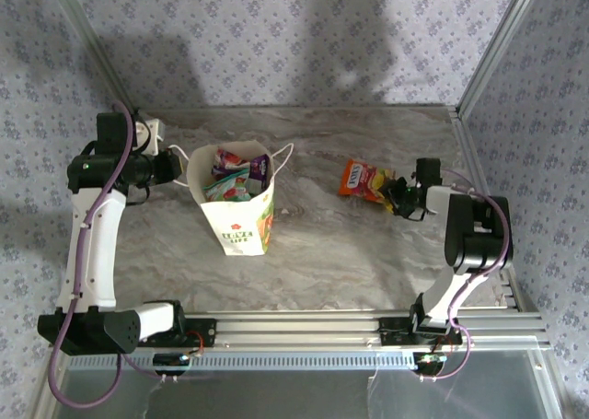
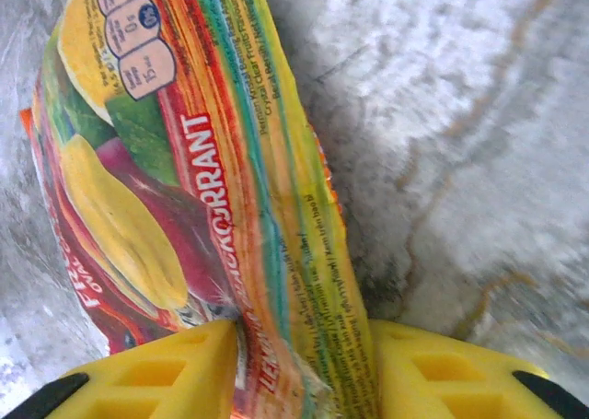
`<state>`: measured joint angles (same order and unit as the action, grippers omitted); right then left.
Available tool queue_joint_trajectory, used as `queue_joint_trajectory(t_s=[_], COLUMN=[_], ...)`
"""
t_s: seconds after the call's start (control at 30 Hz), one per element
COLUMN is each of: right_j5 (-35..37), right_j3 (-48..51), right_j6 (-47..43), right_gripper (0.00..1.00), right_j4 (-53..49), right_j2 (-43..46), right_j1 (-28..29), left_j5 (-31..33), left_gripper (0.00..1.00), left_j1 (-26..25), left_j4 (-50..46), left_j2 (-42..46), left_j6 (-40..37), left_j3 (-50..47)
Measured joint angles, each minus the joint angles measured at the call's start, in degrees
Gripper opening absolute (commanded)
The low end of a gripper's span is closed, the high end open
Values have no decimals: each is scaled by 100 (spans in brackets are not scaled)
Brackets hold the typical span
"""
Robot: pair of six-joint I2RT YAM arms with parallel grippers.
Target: Place the snacks into the paper bag
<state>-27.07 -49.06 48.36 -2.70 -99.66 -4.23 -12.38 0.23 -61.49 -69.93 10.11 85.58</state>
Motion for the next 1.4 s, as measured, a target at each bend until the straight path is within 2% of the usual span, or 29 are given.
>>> queue_joint_trajectory(t_s=[0.17,0.4,0.5,0.67,1.23,1.4], right_j5=[-20,-20,-9,181,1493,1781], right_j3=[-31,-225,-299,-417,-638,-743], right_j6=[2,-203,-358,-678,-1659,-1871], right_gripper=[25,4,0,0,0,0], right_j4=[240,501,372,-9,-1639,-1996], right_j2=[-133,-262,-251,-22,1886,2347], right_j1=[33,177,197,328,1346,1480], left_j5=[0,0,4,20,20,20], left_gripper=[15,15,15,15,15,15], left_j1=[-2,-2,-31,-66,-219,-262], left_j4=[-2,-2,-2,-2,-42,-48], left_j2=[-4,-4,-4,-4,37,127], left_j6=[2,2,4,39,48,50], left_j3=[0,0,0,0,85,101])
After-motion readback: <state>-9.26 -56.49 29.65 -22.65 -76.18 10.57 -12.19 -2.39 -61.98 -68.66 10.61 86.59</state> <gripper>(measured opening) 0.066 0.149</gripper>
